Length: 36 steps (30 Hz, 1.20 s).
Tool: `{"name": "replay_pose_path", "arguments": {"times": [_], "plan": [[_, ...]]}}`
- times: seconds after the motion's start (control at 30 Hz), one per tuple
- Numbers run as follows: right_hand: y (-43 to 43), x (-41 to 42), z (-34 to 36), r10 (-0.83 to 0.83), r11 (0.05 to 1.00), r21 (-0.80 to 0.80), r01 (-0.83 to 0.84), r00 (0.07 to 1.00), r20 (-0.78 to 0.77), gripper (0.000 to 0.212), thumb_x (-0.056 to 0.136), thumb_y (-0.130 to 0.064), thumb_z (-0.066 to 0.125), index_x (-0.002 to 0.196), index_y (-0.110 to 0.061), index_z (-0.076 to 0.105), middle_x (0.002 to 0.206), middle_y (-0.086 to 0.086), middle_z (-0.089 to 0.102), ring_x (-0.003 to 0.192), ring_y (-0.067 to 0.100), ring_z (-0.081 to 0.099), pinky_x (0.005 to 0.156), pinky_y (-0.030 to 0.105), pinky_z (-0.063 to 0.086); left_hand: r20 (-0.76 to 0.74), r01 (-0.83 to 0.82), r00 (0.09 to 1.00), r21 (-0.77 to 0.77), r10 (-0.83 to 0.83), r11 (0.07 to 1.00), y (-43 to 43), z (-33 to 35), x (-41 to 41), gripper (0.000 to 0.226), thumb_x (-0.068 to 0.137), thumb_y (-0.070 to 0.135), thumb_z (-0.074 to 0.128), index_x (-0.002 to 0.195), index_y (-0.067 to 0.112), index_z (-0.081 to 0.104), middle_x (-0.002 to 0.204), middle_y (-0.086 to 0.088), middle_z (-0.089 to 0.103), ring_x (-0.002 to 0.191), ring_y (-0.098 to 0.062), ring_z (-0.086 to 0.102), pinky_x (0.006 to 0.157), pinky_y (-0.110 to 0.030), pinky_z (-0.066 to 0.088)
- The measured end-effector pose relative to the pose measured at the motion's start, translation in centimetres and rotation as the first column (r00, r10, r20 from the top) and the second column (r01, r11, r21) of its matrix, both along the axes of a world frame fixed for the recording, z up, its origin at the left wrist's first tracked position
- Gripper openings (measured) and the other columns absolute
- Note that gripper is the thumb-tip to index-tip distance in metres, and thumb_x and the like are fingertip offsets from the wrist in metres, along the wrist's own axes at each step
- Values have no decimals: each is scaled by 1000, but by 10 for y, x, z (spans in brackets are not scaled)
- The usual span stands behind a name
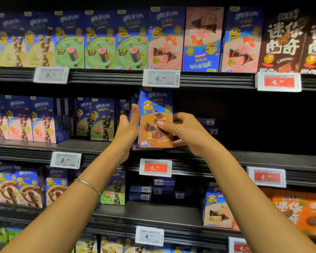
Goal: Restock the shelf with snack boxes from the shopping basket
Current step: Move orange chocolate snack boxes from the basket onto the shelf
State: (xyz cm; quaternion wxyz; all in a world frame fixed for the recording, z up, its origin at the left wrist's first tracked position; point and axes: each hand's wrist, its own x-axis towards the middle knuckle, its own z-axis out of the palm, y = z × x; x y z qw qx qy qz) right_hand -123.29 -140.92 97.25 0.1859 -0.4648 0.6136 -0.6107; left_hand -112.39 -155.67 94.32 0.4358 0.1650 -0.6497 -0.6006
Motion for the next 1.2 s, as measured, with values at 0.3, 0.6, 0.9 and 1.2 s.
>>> {"name": "replay_pose_path", "arguments": {"times": [0.3, 0.6, 0.9, 1.2], "plan": [[25, -58, -5, -96, 995, -4, 97, 991, 94, 20, 89, -22, 76, 104, -11, 69, 84, 3, 78, 73, 15, 74, 53, 31, 57, -40, -125, 991, 97, 129, 987, -4, -4, -7, 49, 88, 43, 83, 116, 15, 54, 109, -10, 76, 80, -16, 79, 62, -33, 63], [-18, -138, -24, -534, 759, 147, 634, 736, -415, 40, 90, -26, 73, 121, -2, 66, 122, 22, 68, 107, 38, 66, 79, 36, 51, -81, -126, 987, 137, 138, 983, -4, 1, -3, 49, 87, 48, 82, 113, 20, 52, 112, -8, 76, 87, -20, 80, 62, -34, 63], [-58, -154, -11, -432, 666, 284, 690, 666, -608, 59, 93, -42, 67, 135, -3, 54, 135, 21, 60, 119, 39, 61, 91, 40, 52, -63, -130, 988, 116, 138, 985, -6, 4, -5, 46, 88, 48, 81, 109, 20, 51, 111, -8, 74, 85, -19, 79, 59, -35, 62], [-71, -153, -12, -431, 684, 281, 673, 684, -589, 80, 99, -38, 61, 156, 2, 22, 154, 23, 42, 138, 42, 45, 110, 47, 43, -52, -111, 992, 133, 118, 985, -4, 9, -5, 48, 90, 47, 79, 116, 19, 48, 116, -10, 73, 91, -24, 78, 65, -37, 63]]}}
